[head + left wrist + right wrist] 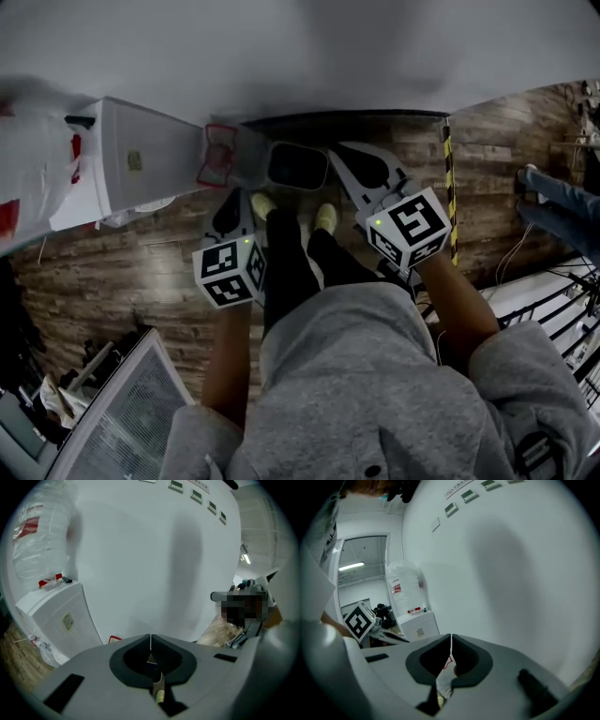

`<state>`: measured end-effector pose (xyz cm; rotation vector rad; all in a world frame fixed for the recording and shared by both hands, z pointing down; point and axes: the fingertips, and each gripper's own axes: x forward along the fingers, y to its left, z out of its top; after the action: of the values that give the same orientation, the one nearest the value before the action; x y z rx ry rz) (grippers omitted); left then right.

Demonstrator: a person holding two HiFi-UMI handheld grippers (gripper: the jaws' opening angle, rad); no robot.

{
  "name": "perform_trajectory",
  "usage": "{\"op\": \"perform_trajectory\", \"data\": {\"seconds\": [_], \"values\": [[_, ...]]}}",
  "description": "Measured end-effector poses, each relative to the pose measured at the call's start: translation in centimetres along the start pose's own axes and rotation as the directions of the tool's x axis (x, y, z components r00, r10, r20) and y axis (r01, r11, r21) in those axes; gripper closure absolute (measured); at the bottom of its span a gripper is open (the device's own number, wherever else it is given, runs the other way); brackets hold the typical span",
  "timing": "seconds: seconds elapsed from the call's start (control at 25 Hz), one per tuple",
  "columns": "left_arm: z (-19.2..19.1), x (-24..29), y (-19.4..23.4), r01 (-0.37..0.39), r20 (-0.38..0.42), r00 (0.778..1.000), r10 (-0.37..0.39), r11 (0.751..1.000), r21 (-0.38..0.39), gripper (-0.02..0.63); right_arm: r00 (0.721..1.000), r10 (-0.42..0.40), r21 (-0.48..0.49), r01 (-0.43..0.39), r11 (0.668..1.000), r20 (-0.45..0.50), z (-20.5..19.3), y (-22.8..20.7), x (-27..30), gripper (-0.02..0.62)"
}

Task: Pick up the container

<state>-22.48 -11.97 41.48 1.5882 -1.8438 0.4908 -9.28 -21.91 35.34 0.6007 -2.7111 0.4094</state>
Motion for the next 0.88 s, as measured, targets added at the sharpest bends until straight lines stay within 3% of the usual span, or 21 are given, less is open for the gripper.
{"op": "perform_trajectory", "data": {"seconds": [0.36, 0.6, 0.68, 0.76, 0.88], "values": [[-3.5, 4.1, 1.1, 0.004, -0.073, 0.997, -0.004, 1.0, -0.011, 0.589, 0.997, 0.015, 0.023, -0.013, 1.0, -0.077, -3.8, -0.5, 2.9, 0.569], [-7.3, 7.7, 2.1, 0.019, -0.121, 0.992, -0.027, 0.998, -0.065, 0.586, 0.992, 0.013, 0.048, -0.008, 0.999, -0.124, -7.7, -0.7, 5.7, 0.569], [-8.8, 9.3, 2.2, 0.026, -0.146, 0.989, -0.037, 0.997, -0.076, 0.558, 0.991, 0.012, 0.07, -0.002, 0.998, -0.137, -9.4, -0.9, 7.0, 0.569], [-10.3, 11.1, 2.5, 0.028, -0.175, 0.984, -0.043, 0.996, -0.088, 0.482, 0.988, 0.008, 0.087, 0.005, 0.996, -0.155, -11.0, -1.2, 8.4, 0.569], [-12.8, 13.4, 3.7, 0.015, -0.217, 0.975, -0.037, 0.995, -0.101, 0.471, 0.981, 0.011, 0.103, 0.009, 0.995, -0.195, -13.7, -0.8, 10.8, 0.569]]}}
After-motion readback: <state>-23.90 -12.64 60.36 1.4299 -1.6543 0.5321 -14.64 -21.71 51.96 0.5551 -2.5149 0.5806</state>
